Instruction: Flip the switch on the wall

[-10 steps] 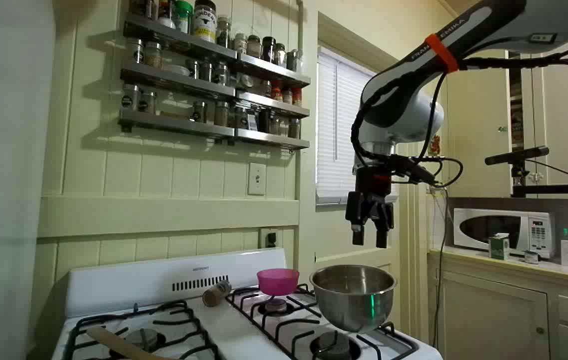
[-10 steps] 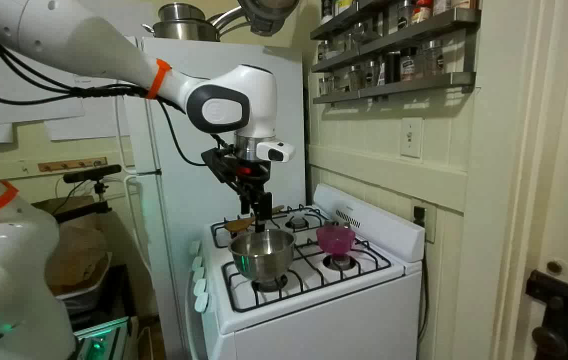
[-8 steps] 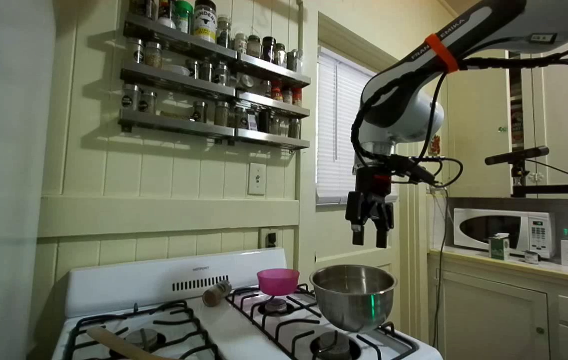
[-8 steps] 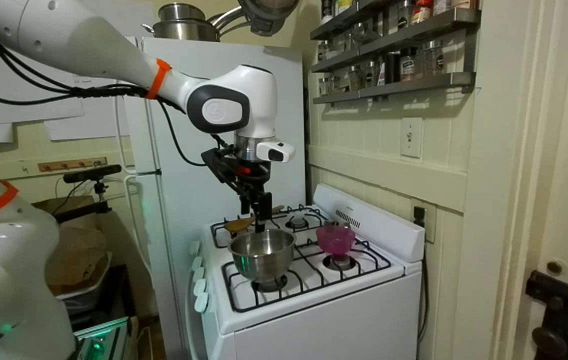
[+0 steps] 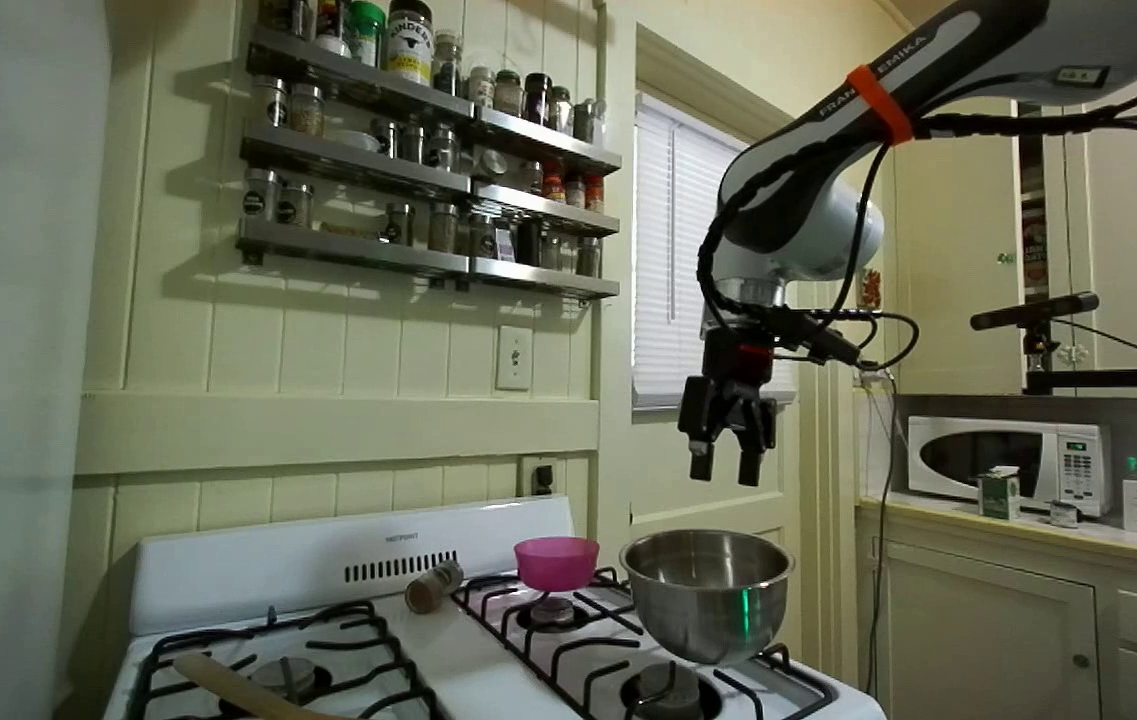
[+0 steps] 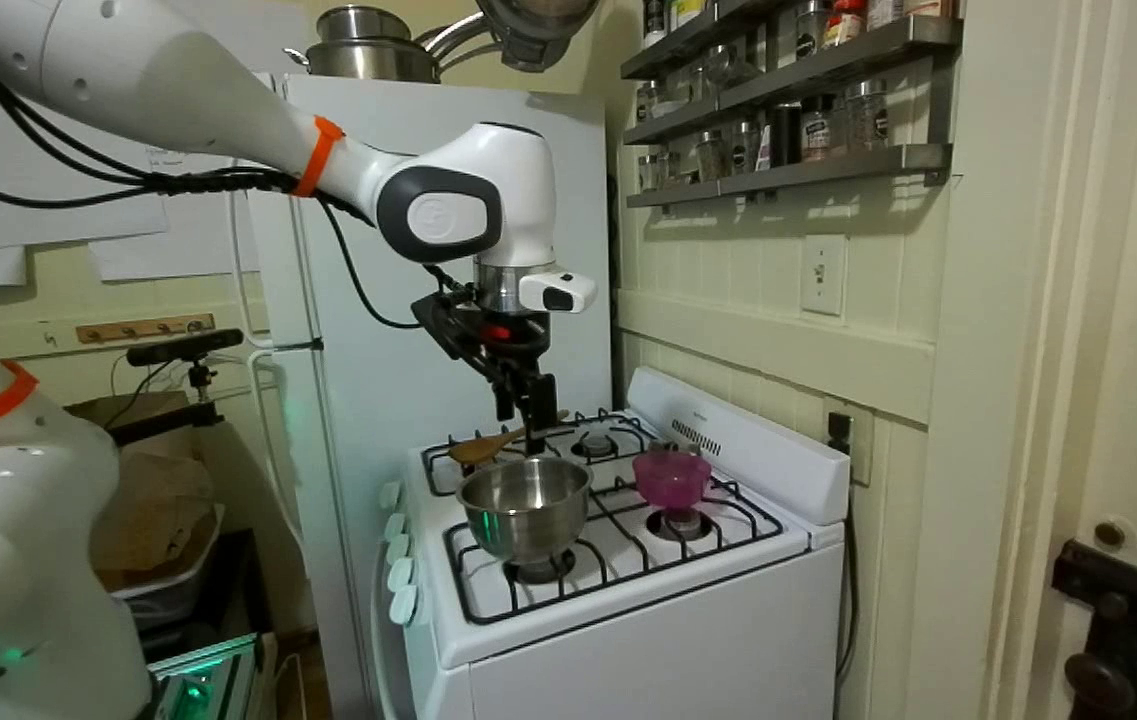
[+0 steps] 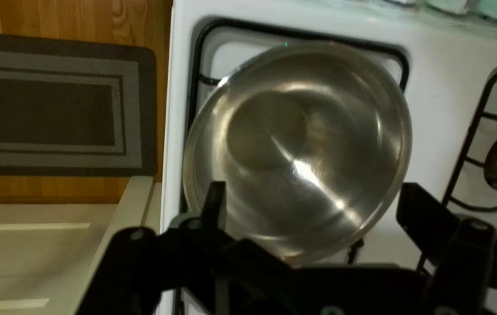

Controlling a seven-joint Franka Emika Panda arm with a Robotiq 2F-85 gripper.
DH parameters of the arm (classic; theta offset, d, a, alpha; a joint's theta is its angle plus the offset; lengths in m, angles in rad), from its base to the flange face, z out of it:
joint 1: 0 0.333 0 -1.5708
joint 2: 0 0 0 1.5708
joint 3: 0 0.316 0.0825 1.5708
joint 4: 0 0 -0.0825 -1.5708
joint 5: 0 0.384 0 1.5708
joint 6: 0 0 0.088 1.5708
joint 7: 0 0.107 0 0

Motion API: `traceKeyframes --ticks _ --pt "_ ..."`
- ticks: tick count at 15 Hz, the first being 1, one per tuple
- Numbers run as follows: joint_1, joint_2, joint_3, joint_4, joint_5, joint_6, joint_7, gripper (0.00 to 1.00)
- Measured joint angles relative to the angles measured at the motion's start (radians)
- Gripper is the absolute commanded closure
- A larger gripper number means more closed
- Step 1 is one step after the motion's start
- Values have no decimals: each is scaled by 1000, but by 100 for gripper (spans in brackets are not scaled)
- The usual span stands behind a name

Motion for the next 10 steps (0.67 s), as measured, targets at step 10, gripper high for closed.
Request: traceKeyframes --ticks 10 --pt "-113 105 108 108 -379 476 279 0"
